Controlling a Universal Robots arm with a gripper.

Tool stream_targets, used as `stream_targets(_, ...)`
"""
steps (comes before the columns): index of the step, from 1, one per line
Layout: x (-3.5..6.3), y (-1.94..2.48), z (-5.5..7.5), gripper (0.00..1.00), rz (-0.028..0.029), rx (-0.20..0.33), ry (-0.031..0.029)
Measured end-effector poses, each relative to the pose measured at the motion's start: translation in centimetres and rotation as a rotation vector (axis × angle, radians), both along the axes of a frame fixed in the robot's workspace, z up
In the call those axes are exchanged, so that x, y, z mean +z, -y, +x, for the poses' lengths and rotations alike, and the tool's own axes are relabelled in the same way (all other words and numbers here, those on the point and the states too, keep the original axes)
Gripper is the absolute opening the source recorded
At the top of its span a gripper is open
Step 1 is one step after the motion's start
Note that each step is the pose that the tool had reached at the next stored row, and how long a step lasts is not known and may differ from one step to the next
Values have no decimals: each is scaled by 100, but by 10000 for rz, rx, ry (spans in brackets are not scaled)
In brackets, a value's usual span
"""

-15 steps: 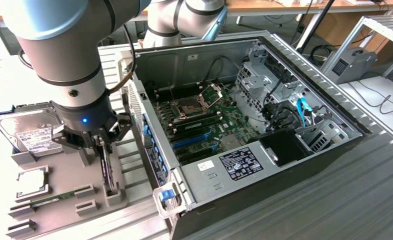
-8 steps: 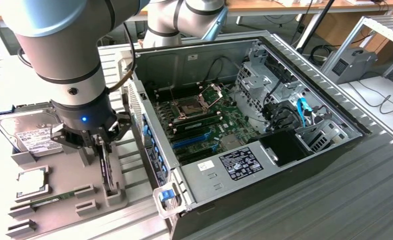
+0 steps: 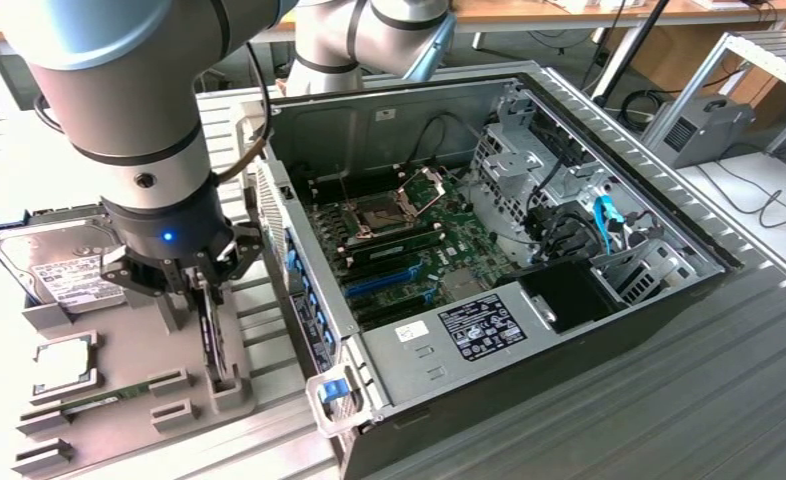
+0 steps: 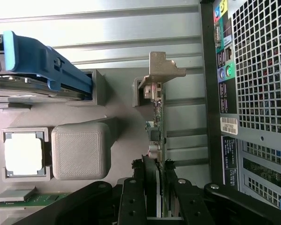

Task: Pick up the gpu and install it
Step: 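Pick up the gpu and move the gpu toward the slot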

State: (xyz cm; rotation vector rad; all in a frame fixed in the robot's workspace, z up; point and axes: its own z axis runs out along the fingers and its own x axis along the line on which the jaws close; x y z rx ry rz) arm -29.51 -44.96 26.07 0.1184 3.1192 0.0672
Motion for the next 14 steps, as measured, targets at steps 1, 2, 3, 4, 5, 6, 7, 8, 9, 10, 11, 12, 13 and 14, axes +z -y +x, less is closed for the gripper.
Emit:
stream_targets(1, 3, 0, 0, 28, 0, 0, 0)
stream_targets(2, 6, 0, 0, 28, 1, 0, 1)
stream_targets(3, 10, 0, 0, 28, 1, 0, 1)
stream_targets(4, 12, 0, 0, 28, 0, 0, 0)
stream_targets(5, 15, 0, 0, 28, 0, -1, 0)
stream_targets(6, 17, 0, 0, 28, 0, 0, 0)
stream_targets(7, 19, 0, 0, 28, 0, 0, 0)
stream_targets(8, 20, 0, 0, 28, 0, 0, 0)
stream_targets(9, 22, 0, 0, 28, 0, 0, 1)
stream_targets(10, 25, 0, 0, 28, 0, 0, 0)
stream_targets(11, 27, 0, 0, 28, 0, 0, 0)
stream_targets(12, 30, 0, 0, 28, 0, 0, -1)
stream_targets(13, 32, 0, 0, 28, 0, 0, 0)
stream_targets(14, 34, 0, 0, 28, 0, 0, -1)
